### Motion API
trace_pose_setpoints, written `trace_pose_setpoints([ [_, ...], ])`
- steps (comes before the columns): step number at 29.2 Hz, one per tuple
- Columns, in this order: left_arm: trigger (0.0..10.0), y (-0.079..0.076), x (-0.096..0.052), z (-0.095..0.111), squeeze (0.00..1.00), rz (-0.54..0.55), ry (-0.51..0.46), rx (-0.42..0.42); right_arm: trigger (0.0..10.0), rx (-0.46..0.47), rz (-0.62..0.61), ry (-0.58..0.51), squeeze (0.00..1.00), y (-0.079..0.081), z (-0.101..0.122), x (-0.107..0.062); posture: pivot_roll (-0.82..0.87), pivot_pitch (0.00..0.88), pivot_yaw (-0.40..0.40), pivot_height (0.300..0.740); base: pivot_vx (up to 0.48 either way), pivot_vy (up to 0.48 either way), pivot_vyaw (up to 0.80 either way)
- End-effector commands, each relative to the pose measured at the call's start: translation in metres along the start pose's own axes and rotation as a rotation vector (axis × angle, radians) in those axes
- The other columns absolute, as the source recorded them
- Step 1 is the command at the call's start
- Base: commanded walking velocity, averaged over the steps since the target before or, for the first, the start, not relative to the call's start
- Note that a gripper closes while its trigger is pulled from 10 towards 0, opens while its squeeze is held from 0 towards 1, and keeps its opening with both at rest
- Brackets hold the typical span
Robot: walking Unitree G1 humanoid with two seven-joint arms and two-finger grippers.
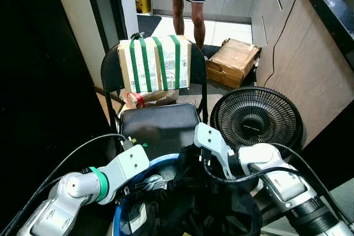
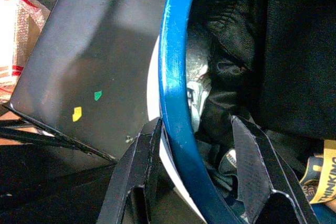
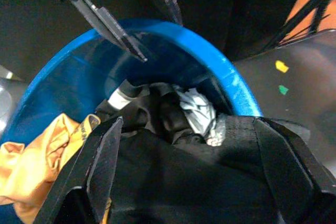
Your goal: Clothes washing
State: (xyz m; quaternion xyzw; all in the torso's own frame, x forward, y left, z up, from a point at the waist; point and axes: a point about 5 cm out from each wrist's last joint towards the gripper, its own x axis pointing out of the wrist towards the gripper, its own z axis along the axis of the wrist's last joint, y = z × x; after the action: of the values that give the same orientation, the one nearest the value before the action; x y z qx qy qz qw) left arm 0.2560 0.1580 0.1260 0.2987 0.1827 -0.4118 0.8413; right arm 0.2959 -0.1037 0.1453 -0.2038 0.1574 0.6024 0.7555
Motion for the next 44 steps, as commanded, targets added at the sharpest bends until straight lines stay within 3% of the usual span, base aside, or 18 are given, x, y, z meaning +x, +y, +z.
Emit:
trace_pose_setpoints([
  [1,10.0,-0.005,0.001,-0.002,0.0,-0.028,0.016,-0.001,10.0,0.022,0.01,0.029,0.0,0.003,-0.009,0.002,0.14,0.071,0.086,0.74,0.0,0.0,0.0],
  [17,10.0,-0.02,-0.004,-0.002,0.0,-0.159,0.012,-0.03,10.0,0.015,-0.065,-0.033,0.0,-0.007,0.003,0.002,0.13,0.075,0.085,0.74,0.0,0.0,0.0],
  [26,10.0,-0.014,-0.006,-0.002,0.0,-0.141,0.019,-0.035,10.0,0.069,-0.195,-0.182,0.0,-0.025,0.023,-0.002,0.13,0.075,0.084,0.74,0.0,0.0,0.0],
  [34,10.0,-0.018,-0.005,-0.003,0.0,-0.155,0.025,-0.041,10.0,0.093,-0.091,0.002,0.0,-0.013,-0.006,0.004,0.13,0.072,0.08,0.74,0.0,0.0,0.0],
  [44,10.0,-0.017,-0.005,-0.005,0.0,-0.146,0.038,-0.036,10.0,0.092,-0.086,0.076,0.0,-0.016,-0.016,0.013,0.13,0.075,0.076,0.74,0.0,0.0,0.0],
])
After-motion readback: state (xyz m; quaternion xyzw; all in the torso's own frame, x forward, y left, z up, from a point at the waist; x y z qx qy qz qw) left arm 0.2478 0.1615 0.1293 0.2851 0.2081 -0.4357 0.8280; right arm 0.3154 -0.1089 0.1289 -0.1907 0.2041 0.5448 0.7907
